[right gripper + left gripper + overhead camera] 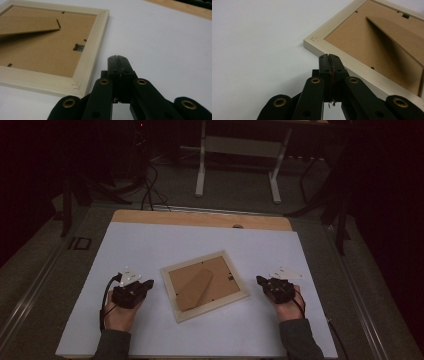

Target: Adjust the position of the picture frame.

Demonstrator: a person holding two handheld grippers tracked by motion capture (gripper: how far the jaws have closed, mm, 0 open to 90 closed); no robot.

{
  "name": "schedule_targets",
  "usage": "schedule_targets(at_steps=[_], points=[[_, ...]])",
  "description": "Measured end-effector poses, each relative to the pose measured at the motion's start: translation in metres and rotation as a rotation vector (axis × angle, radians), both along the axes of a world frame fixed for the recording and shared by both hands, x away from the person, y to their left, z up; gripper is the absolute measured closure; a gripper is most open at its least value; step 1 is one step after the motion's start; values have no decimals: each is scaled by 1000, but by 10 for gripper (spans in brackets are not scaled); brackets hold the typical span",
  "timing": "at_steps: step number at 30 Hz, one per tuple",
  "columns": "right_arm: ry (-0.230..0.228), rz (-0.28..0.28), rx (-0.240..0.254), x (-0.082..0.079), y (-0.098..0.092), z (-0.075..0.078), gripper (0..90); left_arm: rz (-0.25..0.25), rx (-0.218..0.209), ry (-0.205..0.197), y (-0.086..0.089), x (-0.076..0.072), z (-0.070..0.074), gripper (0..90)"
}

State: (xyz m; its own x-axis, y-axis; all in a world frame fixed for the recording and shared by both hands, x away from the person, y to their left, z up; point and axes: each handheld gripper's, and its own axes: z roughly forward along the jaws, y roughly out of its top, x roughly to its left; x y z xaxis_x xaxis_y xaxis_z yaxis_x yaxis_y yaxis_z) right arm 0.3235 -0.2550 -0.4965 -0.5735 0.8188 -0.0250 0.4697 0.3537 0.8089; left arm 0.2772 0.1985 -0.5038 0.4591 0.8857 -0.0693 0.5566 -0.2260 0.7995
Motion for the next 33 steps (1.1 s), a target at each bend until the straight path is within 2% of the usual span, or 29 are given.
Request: schedule_targets(at_steps=[4, 9, 15, 26, 33], points=[[13, 6, -4, -1, 2, -4, 896, -5, 0, 5, -1, 1, -3, 900], [34, 21, -18, -2, 5, -12, 895, -24, 10, 30, -7, 2, -12, 900], [52, 32, -21, -1, 9, -18, 895, -53, 35, 54, -16, 4, -20, 900], [92, 45, -24, 1, 13, -28, 896, -76, 75, 75, -26, 6, -26, 900], [101, 52, -24, 0, 14, -29, 895, -85, 95, 85, -33, -1, -29, 900]])
